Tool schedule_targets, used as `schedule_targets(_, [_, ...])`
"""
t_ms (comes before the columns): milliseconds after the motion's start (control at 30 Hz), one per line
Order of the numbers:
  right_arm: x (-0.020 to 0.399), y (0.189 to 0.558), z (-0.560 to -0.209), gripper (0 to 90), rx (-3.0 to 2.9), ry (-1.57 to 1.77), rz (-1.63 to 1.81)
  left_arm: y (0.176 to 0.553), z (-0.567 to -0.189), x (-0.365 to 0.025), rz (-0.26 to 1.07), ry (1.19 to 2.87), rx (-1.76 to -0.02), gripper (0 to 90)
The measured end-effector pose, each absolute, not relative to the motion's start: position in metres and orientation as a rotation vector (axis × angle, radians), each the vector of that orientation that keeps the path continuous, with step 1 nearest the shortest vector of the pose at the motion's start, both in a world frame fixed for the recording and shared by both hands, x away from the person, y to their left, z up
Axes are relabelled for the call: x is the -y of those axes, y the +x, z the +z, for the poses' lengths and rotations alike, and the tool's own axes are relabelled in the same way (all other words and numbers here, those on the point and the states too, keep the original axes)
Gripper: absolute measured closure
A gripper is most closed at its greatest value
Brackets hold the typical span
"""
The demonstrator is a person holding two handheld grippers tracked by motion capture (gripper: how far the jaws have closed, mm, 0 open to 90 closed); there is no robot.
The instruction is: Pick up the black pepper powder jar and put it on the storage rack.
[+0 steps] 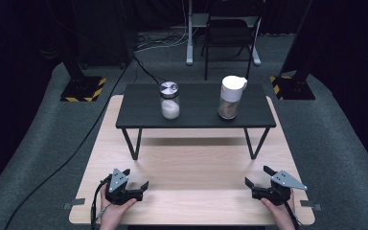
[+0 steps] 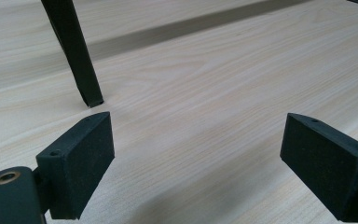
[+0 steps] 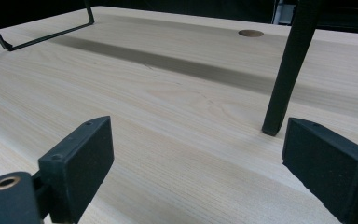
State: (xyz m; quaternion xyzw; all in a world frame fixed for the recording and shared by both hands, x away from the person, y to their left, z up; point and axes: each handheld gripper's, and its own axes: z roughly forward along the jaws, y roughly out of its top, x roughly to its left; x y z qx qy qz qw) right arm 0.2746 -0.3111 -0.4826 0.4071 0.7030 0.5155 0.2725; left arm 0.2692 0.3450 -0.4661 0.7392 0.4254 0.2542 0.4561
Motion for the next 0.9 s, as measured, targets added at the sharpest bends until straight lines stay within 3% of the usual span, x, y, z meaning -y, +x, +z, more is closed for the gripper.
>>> schedule_targets(900, [0.3112,0.2756,-0.4824,7.8,-1.903,1.089,1.384,0.2690,-0.4665,-0.3449,0.629,1.821,-1.047,9.5])
